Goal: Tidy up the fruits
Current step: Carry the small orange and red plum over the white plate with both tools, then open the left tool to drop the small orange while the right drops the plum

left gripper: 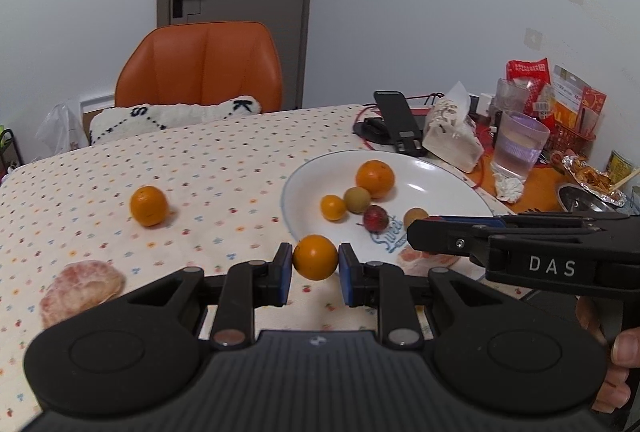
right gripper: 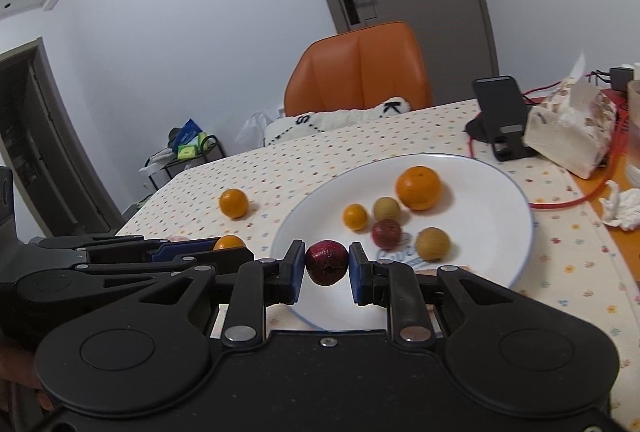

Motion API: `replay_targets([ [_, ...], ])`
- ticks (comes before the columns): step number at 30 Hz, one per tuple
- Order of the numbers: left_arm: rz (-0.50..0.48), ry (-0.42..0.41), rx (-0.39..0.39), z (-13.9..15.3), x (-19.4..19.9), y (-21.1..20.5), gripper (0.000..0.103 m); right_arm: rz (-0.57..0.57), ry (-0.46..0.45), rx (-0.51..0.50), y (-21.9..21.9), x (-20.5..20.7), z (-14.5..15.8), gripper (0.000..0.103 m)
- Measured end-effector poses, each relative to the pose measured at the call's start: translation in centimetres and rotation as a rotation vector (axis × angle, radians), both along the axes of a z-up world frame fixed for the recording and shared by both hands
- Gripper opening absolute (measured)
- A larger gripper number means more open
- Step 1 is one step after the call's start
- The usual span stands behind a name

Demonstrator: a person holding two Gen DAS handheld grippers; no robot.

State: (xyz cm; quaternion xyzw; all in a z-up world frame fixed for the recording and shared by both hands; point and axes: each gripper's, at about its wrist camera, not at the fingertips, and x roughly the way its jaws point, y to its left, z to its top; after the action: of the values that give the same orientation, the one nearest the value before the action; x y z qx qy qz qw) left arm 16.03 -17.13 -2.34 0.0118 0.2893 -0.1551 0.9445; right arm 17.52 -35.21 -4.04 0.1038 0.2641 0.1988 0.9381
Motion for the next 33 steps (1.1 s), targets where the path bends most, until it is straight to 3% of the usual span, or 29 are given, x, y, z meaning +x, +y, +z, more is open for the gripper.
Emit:
replay_targets([
  [18, -0.052, 0.016, 0.012, -1.1, 2.5, -3.7, 0.024, -0.071, 0.024, 0.021, -3.4, 0.9, -1.1, 0.022],
  [33, 0.05, 0.021, 0.007, -0.7, 2.0, -0.3, 0.03, -0.024, 0.014, 0.016, -1.0, 1.7, -0.6, 0.022],
])
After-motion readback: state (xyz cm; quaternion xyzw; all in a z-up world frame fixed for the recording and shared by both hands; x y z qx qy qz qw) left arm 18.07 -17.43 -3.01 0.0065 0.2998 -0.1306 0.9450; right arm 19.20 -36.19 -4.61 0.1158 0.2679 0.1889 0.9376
